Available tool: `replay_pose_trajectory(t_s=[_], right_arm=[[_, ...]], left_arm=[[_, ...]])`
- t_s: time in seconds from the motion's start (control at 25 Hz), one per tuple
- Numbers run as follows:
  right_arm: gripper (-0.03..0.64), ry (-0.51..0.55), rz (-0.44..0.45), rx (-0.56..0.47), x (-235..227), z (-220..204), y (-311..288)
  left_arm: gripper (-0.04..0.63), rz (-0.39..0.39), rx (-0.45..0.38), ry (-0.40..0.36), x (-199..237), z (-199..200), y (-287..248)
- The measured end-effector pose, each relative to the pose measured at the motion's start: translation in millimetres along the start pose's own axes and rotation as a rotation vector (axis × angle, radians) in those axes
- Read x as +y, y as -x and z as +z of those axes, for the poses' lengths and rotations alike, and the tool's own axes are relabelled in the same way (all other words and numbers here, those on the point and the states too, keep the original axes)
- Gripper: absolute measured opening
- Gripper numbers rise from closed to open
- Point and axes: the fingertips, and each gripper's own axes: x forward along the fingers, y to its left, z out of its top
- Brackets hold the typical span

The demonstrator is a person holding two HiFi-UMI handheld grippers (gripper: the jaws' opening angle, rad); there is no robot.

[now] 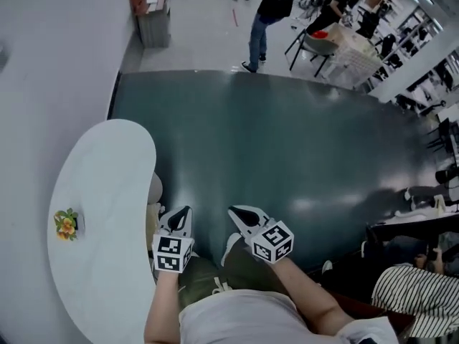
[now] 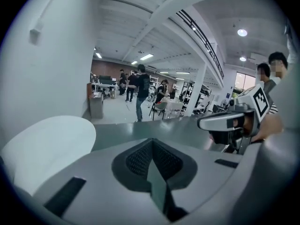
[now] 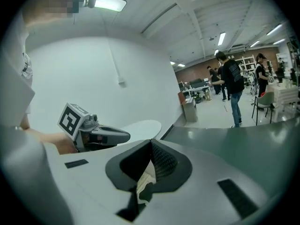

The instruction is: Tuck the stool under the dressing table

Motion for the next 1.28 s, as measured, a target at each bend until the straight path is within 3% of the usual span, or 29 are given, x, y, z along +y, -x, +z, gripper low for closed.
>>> replay_pose_trajectory(t_s=[0.24, 0.44, 0.68, 1.28], right_arm=[[0.008, 0.041, -0.009, -0.095, 24.1, 64.2, 31.7], [0.008, 0.08, -0.026, -0.133, 39.2, 91.6, 52.8], [0.008, 0.128, -0.056, -0.194, 47.0, 122.3, 79.9], [0.008, 0.142, -0.133, -0.273, 24.5, 133.8, 131.5]], left_arm=[[0.003, 0.01, -0.054, -0.062, -8.3, 51.9, 33.8], [0.003, 0.018, -0.116, -0.114, -15.3, 89.0, 57.0], [0.003, -0.013, -0.214, -0.124, -32.2, 131.5, 77.8], [0.003, -0.038, -0.282, -0.18, -67.3, 171.2, 79.8]])
